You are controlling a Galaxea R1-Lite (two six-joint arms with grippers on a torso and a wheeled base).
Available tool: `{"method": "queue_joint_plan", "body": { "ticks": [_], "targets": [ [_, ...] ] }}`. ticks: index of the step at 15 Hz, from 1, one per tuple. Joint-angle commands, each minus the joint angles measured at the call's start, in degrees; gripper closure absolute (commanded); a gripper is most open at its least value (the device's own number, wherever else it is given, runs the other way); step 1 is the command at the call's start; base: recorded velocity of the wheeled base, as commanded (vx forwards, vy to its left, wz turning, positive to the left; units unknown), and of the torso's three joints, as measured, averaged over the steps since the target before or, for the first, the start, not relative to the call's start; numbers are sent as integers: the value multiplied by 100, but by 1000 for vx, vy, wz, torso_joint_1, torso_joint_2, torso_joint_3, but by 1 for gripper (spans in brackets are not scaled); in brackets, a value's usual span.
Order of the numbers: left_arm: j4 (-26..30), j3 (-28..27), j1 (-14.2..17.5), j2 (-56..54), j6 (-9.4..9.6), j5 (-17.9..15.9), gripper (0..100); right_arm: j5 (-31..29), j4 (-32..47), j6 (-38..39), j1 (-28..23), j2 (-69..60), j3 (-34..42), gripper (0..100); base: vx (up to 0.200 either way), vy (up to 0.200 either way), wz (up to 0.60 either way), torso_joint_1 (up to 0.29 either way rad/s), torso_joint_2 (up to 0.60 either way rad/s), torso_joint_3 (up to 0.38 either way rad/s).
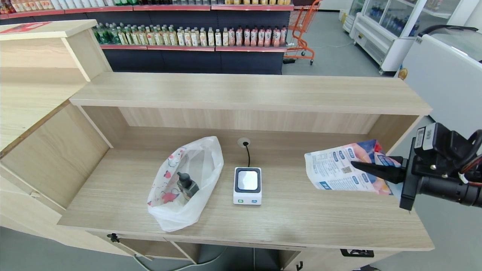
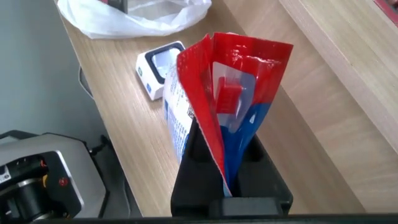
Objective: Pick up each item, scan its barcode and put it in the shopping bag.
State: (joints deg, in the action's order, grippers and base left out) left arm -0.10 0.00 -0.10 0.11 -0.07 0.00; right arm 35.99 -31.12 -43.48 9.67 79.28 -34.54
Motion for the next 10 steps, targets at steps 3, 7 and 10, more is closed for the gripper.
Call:
{"method": "queue_joint_plan", "body": {
  "ticks": [3,7,10],
  "targets": [
    [1,0,1,7,-10,0,0,225,-184,-2,-97,651,-211,100,0,200,0,4,2,4],
    [1,0,1,7,-10,0,0,295,-544,-11,-184,1125,-115,100,0,0,0,0,0,0],
    [1,0,1,-2,16,0,0,330,-1115,-11,-334,1529,79,100,67,0,0,-6,1,2]
  ]
}}
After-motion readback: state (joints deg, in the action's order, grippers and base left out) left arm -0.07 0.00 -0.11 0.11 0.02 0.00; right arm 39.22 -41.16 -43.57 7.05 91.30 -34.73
